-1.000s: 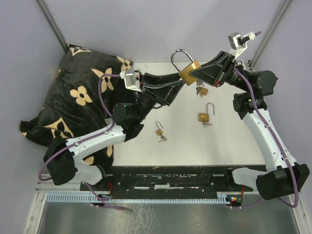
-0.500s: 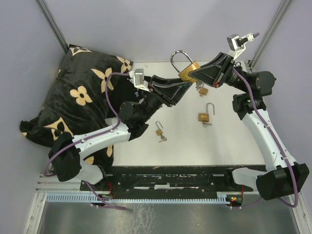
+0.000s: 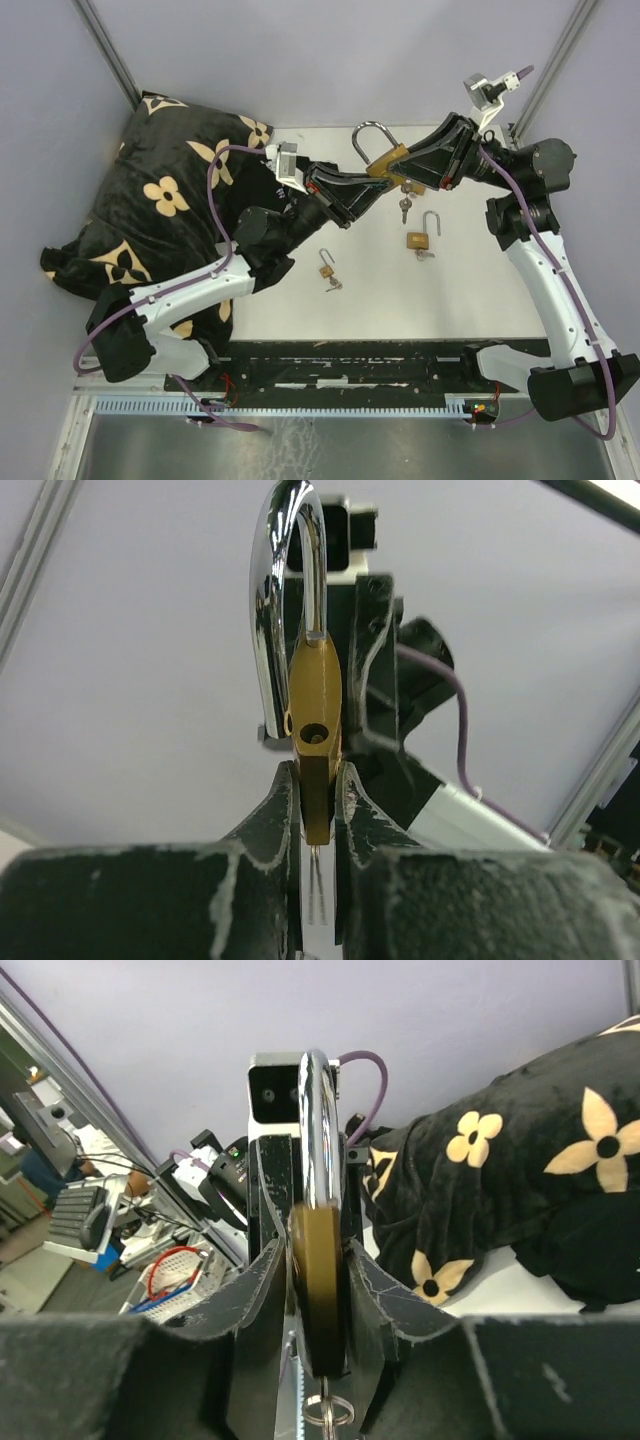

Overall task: Lock with the key
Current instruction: Lock the lock.

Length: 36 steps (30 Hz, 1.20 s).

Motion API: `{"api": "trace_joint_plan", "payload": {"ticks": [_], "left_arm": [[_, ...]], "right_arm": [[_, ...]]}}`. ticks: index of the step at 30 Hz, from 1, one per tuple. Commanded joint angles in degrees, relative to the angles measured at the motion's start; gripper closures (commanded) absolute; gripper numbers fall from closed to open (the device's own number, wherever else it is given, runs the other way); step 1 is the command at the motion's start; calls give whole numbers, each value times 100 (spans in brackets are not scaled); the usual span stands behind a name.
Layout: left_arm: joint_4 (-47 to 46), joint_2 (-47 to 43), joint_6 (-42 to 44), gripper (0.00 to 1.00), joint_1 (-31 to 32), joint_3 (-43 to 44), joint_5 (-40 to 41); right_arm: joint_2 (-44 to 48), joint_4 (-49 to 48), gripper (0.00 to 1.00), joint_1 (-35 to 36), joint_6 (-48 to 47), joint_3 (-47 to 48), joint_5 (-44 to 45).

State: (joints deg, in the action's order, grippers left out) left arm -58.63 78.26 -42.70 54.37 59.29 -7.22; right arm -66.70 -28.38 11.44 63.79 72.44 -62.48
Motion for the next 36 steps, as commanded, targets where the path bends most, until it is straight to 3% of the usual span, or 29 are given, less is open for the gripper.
{"api": "trace_joint_plan", "payload": {"ticks": [1,6,9,13,19,23,29,31,32,34,36], "left_arm": [[599,-509,653,97,-77,-70,-496],[1492,-825,878,97,-267,-23,-1058],[1719,-976,981,97,-380,-10,-1201],[1992,-933,1026,97,-532,238,-1629],[2396,-761,1129,97,-572,663,-2057],[2456,-751,1177,97,-569,768,-2150],[2653,-713,1305,97,-622,899,-2191],[2687,-671,1308,97,-635,924,-2259],[2708,-644,1300,97,-630,940,-2305],[2746,-623,1299,97,-632,953,-2394],[2817,-634,1356,97,-628,951,-2467]], "right_arm": [[104,730,60,-53,-685,644,-239],[-47,2417,53,-77,-1914,1307,-848],[-92,3106,50,-76,-2339,1489,-1173],[-193,4564,40,-72,-3583,1745,-1460],[-205,5403,40,-73,-4334,1877,-1433],[-361,6814,40,-66,-5515,2188,-1222],[-534,8444,46,-43,-7039,2691,-1021],[-547,8491,55,-43,-7127,2713,-1052],[-545,8467,64,-39,-7122,2709,-1081],[-502,8307,66,-44,-7008,2667,-1147],[-441,7968,63,-37,-6720,2559,-1148]]}}
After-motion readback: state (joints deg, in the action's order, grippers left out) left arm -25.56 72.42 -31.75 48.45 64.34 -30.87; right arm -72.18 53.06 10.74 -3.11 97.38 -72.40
